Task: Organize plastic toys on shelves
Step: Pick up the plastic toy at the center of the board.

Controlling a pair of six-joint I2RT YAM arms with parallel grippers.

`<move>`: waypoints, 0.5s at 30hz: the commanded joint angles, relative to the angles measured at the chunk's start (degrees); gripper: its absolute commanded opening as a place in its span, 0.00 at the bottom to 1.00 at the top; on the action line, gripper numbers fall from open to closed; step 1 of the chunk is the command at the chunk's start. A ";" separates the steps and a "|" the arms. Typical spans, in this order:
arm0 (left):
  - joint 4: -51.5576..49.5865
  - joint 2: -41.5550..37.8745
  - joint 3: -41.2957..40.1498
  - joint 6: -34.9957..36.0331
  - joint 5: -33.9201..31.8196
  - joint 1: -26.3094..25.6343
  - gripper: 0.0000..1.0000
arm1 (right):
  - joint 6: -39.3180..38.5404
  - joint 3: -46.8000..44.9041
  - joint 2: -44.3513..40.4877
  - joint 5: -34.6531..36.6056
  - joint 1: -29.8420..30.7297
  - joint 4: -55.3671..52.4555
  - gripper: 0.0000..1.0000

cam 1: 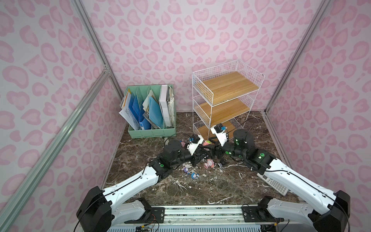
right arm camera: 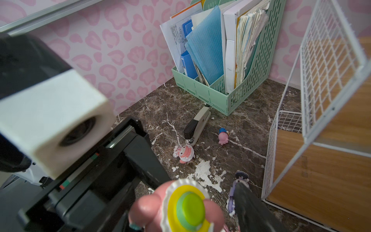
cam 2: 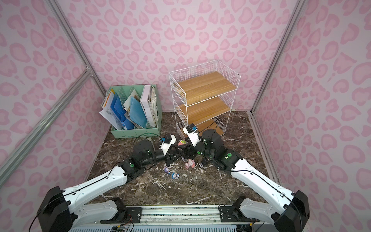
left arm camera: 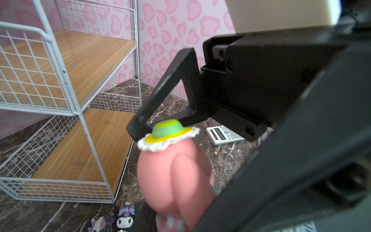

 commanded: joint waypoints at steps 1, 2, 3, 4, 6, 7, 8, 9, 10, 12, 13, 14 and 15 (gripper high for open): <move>3.64 -0.41 0.25 -0.35 0.54 0.08 0.00 | 1.01 -0.29 0.30 -1.31 -0.06 -0.01 0.75; 3.81 -0.39 0.17 -0.33 0.53 0.03 0.00 | 1.23 -0.30 0.39 -1.65 -0.06 0.09 0.74; 3.91 -0.38 0.17 -0.35 0.53 0.03 0.00 | 1.47 -0.28 0.55 -2.35 -0.11 0.27 0.72; 3.91 -0.38 0.17 -0.35 0.44 0.04 0.00 | 1.65 -0.28 0.73 -2.98 -0.11 0.42 0.70; 3.89 -0.14 0.26 -0.34 0.50 0.06 0.00 | 2.11 -0.28 1.06 -4.18 -0.06 0.78 0.65; 3.91 -0.07 0.34 -0.31 0.42 0.03 0.00 | 2.30 -0.28 1.10 -4.46 -0.07 0.90 0.63; 3.91 0.06 0.35 -0.35 0.37 0.08 0.00 | 2.42 -0.28 1.02 -4.65 -0.06 1.08 0.60; 3.91 0.19 0.37 -0.43 0.32 0.08 0.00 | 2.51 -0.28 0.93 -4.72 -0.06 1.26 0.59; 4.07 0.23 0.35 -0.51 0.30 0.03 0.00 | 2.61 -0.29 0.80 -4.77 -0.06 1.43 0.58; 4.20 0.40 0.35 -0.55 0.32 0.10 0.02 | 2.50 -0.02 0.67 -4.59 -0.06 1.23 0.56; 4.18 0.41 0.43 -0.65 0.25 0.03 0.03 | 2.30 0.05 0.58 -4.35 -0.08 1.03 0.55; 4.17 0.40 0.43 -0.65 0.24 0.08 0.05 | 2.11 0.20 0.49 -4.05 -0.13 0.79 0.55; 4.06 0.41 0.48 -0.70 0.22 0.07 0.08 | 2.01 0.20 0.32 -3.64 -0.06 0.58 0.54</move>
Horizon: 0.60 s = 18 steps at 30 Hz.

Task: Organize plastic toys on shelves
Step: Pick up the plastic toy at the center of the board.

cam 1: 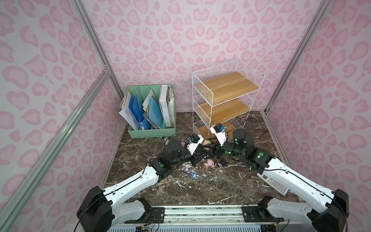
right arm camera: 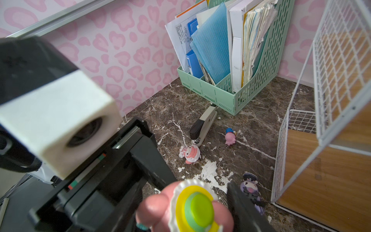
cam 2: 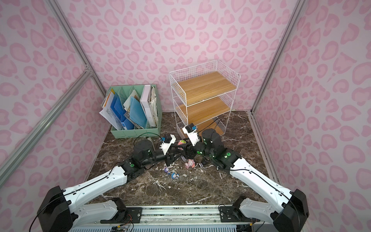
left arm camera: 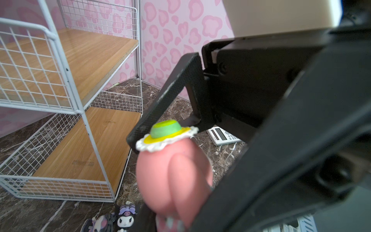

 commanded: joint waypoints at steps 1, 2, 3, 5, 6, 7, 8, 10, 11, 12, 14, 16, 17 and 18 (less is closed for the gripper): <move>3.63 0.08 0.47 -0.17 0.35 -0.04 0.10 | 0.35 0.38 -0.56 -0.68 0.15 -0.55 0.54; 3.54 0.10 0.45 -0.14 0.36 -0.07 0.13 | 0.18 0.42 -0.77 -0.28 0.20 -0.71 0.54; 3.50 0.10 0.43 -0.14 0.40 0.00 0.18 | -0.10 0.52 -1.00 0.22 0.17 -1.03 0.54; 3.40 0.19 0.43 -0.07 0.30 -0.06 0.23 | -0.54 0.80 -1.29 1.32 0.20 -1.66 0.54; 3.37 0.27 0.43 -0.07 0.28 -0.03 0.26 | -0.90 0.95 -1.39 1.84 0.10 -1.93 0.54; 3.28 0.35 0.50 -0.09 0.33 -0.04 0.29 | -1.06 0.93 -1.47 2.07 0.03 -2.03 0.53; 3.15 0.45 0.52 -0.11 0.32 -0.02 0.32 | -1.26 0.99 -1.57 2.38 -0.19 -2.13 0.53; 2.96 0.54 0.48 0.03 0.43 -0.06 0.37 | -1.68 0.99 -1.81 2.93 -0.86 -2.22 0.53; 2.78 0.54 0.36 0.08 0.44 -0.06 0.39 | -2.04 1.06 -1.84 3.11 -1.40 -2.31 0.53; 2.59 0.50 0.20 0.21 0.45 -0.07 0.41 | -2.42 1.08 -1.99 3.08 -2.01 -2.37 0.53; 2.11 0.29 0.04 0.37 0.12 -0.15 0.44 | -2.91 0.99 -2.26 3.20 -2.95 -2.27 0.52; 1.54 -0.03 -0.09 0.61 -0.19 -0.03 0.45 | -3.37 0.99 -2.45 2.67 -4.02 -2.07 0.52; 1.29 -0.14 -0.17 0.64 -0.60 -0.09 0.47 | -3.68 0.99 -2.45 2.31 -4.40 -1.96 0.52; 1.25 -0.20 -0.18 0.59 -0.98 -0.10 0.49 | -4.05 1.18 -2.48 2.45 -4.62 -2.16 0.52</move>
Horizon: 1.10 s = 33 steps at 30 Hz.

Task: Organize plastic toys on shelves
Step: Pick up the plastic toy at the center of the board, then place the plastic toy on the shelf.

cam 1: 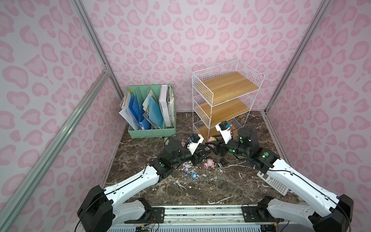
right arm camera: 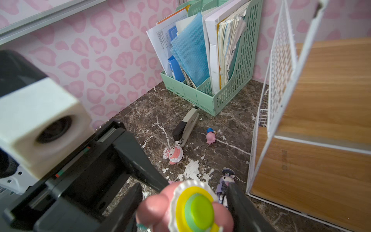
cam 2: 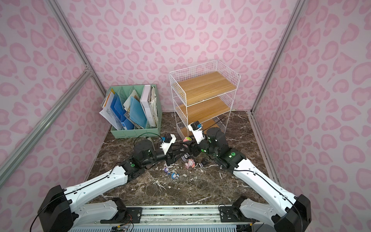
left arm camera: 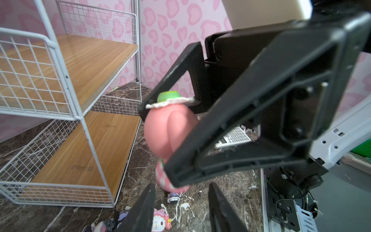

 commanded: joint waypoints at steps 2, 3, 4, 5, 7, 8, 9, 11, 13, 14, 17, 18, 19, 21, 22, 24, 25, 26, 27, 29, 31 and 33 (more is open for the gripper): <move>-0.47 -0.79 -0.03 0.53 -1.44 -0.02 0.59 | -2.32 1.84 -0.20 0.78 -1.12 -0.78 0.52; -1.11 -1.11 0.17 0.52 -1.88 0.05 0.60 | -3.00 3.12 -0.22 1.10 -1.83 -2.05 0.52; -2.05 -1.36 0.42 0.57 -2.44 -0.02 0.62 | -3.65 4.45 -0.32 1.30 -2.57 -3.14 0.52; -3.46 -1.67 0.93 0.52 -3.35 0.07 0.66 | -4.40 6.21 -0.50 1.67 -3.52 -4.37 0.52; -6.68 -2.28 2.24 0.22 -5.49 0.05 0.75 | -5.82 9.23 -0.97 2.77 -5.41 -5.46 0.52; -8.54 -2.60 3.11 -0.37 -7.29 0.04 0.85 | -6.87 11.01 -1.08 3.37 -6.41 -6.18 0.52; -10.17 -2.88 3.88 -0.64 -8.52 0.21 0.98 | -7.90 13.21 -0.80 3.35 -7.67 -7.26 0.52; -13.16 -3.47 5.40 -0.21 -9.37 0.44 0.99 | -9.10 17.82 0.79 1.95 -10.51 -9.52 0.52; -15.69 -4.12 6.86 0.02 -11.26 0.65 0.99 | -10.11 23.23 2.93 0.88 -12.65 -11.27 0.52; -17.06 -4.44 7.76 0.02 -12.56 0.76 0.99 | -10.81 25.79 4.27 0.98 -13.26 -11.87 0.52; -20.08 -5.20 10.45 -0.34 -14.98 1.83 0.99 | -12.10 33.51 8.41 2.13 -13.73 -12.62 0.53; -22.00 -5.21 11.48 -0.69 -15.47 2.30 0.99 | -12.23 35.86 9.97 2.45 -14.08 -12.86 0.52; -23.57 -5.13 12.92 -1.18 -15.76 2.86 0.99 | -12.46 39.16 11.90 2.62 -14.55 -13.32 0.52; -26.14 -4.69 15.72 -1.78 -15.28 4.25 0.99 | -12.72 45.10 16.04 2.28 -16.16 -14.46 0.52; -27.17 -4.48 16.78 -2.01 -15.17 4.81 0.99 | -12.90 47.47 17.76 2.12 -16.59 -14.98 0.53; -28.65 -4.09 18.57 -2.69 -14.91 6.10 0.99 | -13.65 52.94 21.55 1.79 -17.00 -16.42 0.52; -28.90 -3.98 19.07 -3.33 -14.75 6.72 0.99 | -13.93 54.88 23.04 1.83 -17.24 -16.97 0.52; -28.78 -3.93 19.30 -4.06 -14.36 7.50 0.99 | -14.22 57.09 24.70 1.55 -17.33 -17.56 0.53; -28.57 -3.89 19.51 -4.91 -13.56 8.49 0.99 | -14.42 59.25 26.35 1.27 -17.58 -18.26 0.53; -28.20 -3.64 19.79 -6.35 -11.80 10.31 0.99 | -14.35 63.23 29.59 0.83 -17.96 -19.75 0.53; -28.07 -3.24 20.22 -6.86 -10.74 11.36 0.99 | -13.96 66.20 32.14 0.13 -18.07 -20.94 0.53; -28.21 -2.80 20.72 -6.76 -10.47 11.72 0.99 | -13.38 68.46 34.48 -0.89 -18.01 -21.67 0.53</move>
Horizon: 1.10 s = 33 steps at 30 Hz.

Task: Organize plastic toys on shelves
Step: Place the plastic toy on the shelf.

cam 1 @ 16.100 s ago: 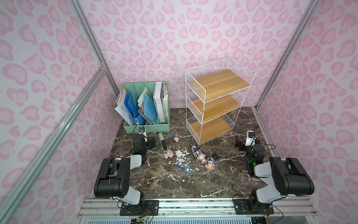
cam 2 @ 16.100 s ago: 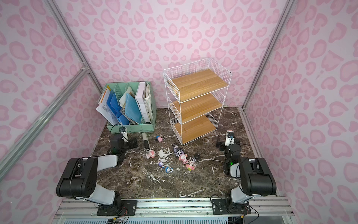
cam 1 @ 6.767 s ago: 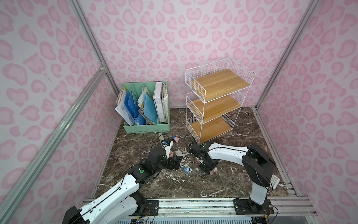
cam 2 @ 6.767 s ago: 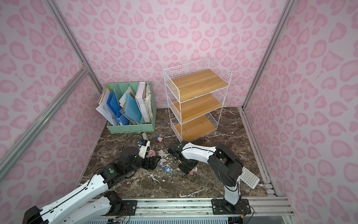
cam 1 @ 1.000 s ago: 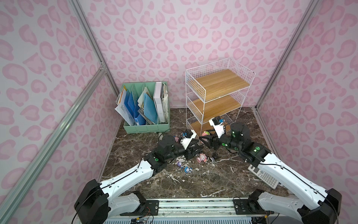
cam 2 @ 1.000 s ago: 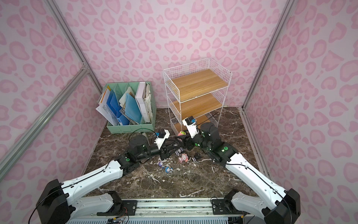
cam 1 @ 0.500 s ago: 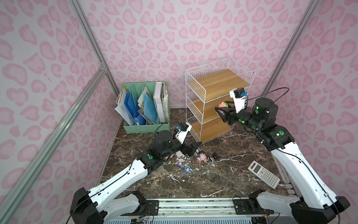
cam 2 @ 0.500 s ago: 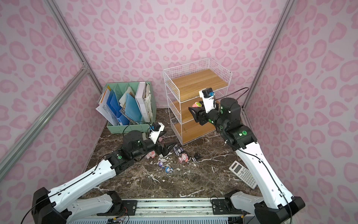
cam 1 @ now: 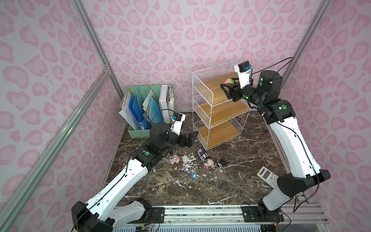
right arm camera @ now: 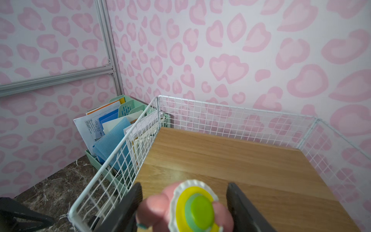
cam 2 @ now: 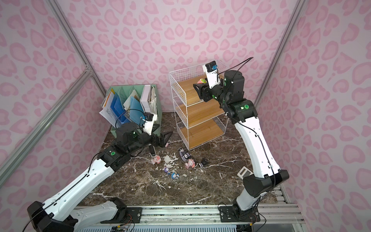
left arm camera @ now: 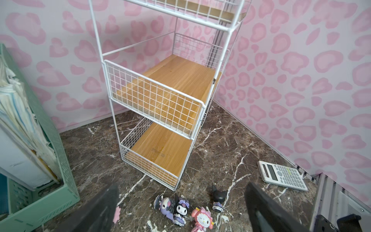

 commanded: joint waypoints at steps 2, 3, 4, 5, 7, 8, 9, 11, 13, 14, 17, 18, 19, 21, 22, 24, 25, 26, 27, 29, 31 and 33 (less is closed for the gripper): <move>-0.10 0.57 1.01 -0.82 2.31 0.35 0.99 | 0.93 3.71 3.33 -2.36 0.02 -2.48 0.53; -0.19 0.66 1.11 -0.74 2.35 0.41 0.99 | 1.23 4.42 4.05 -2.45 0.06 -2.92 0.53; -0.29 0.75 1.09 -0.56 2.47 0.44 0.99 | 1.41 4.70 4.59 -2.64 0.05 -3.04 0.53; -0.41 0.83 1.10 -0.54 2.51 0.43 0.99 | 1.58 4.73 4.81 -3.06 0.06 -3.09 0.54; -0.48 0.99 0.93 -0.41 2.70 0.43 0.99 | 2.11 4.81 5.18 -3.76 0.14 -3.25 0.54; -0.52 1.08 0.91 -0.43 2.82 0.43 0.99 | 2.22 4.86 5.27 -3.75 0.22 -3.40 0.54; -0.38 1.17 0.94 -0.37 3.06 0.43 0.99 | 2.18 4.82 5.27 -3.81 0.32 -3.64 0.54; -0.28 1.36 0.96 -0.45 3.60 0.43 0.99 | 2.32 4.82 5.14 -3.83 0.51 -4.18 0.55; -0.21 1.61 0.83 -0.45 3.89 0.43 0.99 | 2.31 4.82 5.09 -4.09 0.67 -4.68 0.56; -0.16 1.84 0.84 -0.47 4.06 0.48 0.99 | 2.31 4.82 5.09 -4.05 0.75 -4.98 0.56; -0.16 2.32 0.95 -0.69 4.57 0.43 0.99 | 2.22 4.82 5.33 -4.06 1.18 -5.83 0.57; -0.24 2.46 1.02 -0.68 4.80 0.43 0.99 | 2.23 4.82 5.43 -3.96 1.36 -6.03 0.57; -0.29 2.55 1.00 -0.73 4.94 0.43 0.99 | 2.22 4.82 5.56 -3.96 1.51 -6.22 0.58; -0.29 2.59 1.10 -0.83 5.11 0.43 0.99 | 1.91 4.41 5.53 -3.81 1.79 -6.15 0.58; -0.27 2.59 1.09 -0.80 5.20 0.43 0.99 | 1.87 4.21 5.53 -3.59 1.89 -5.93 0.58; -0.29 2.58 1.09 -0.80 5.32 0.43 0.99 | 1.79 4.20 5.68 -3.25 2.13 -5.88 0.59; -0.29 2.59 1.14 -0.84 5.41 0.43 0.99 | 1.78 4.28 5.77 -3.06 2.12 -5.82 0.60; -0.29 2.67 1.10 -0.87 5.45 0.43 0.99 | 1.77 4.37 5.87 -2.71 2.22 -5.79 0.60; -0.30 2.68 1.10 -0.85 5.60 0.43 0.99 | 1.70 4.54 6.10 -2.41 2.42 -5.87 0.61; -0.25 2.75 1.11 -0.80 5.63 0.43 0.99 | 1.59 4.90 6.48 -2.11 2.52 -6.04 0.61; -0.30 2.77 1.01 -0.91 5.40 0.43 0.99 | 1.44 5.23 6.83 -2.04 2.72 -6.14 0.61; -0.25 2.77 0.94 -0.91 5.40 0.43 0.99 | 1.29 5.43 7.11 -1.25 3.02 -6.19 0.62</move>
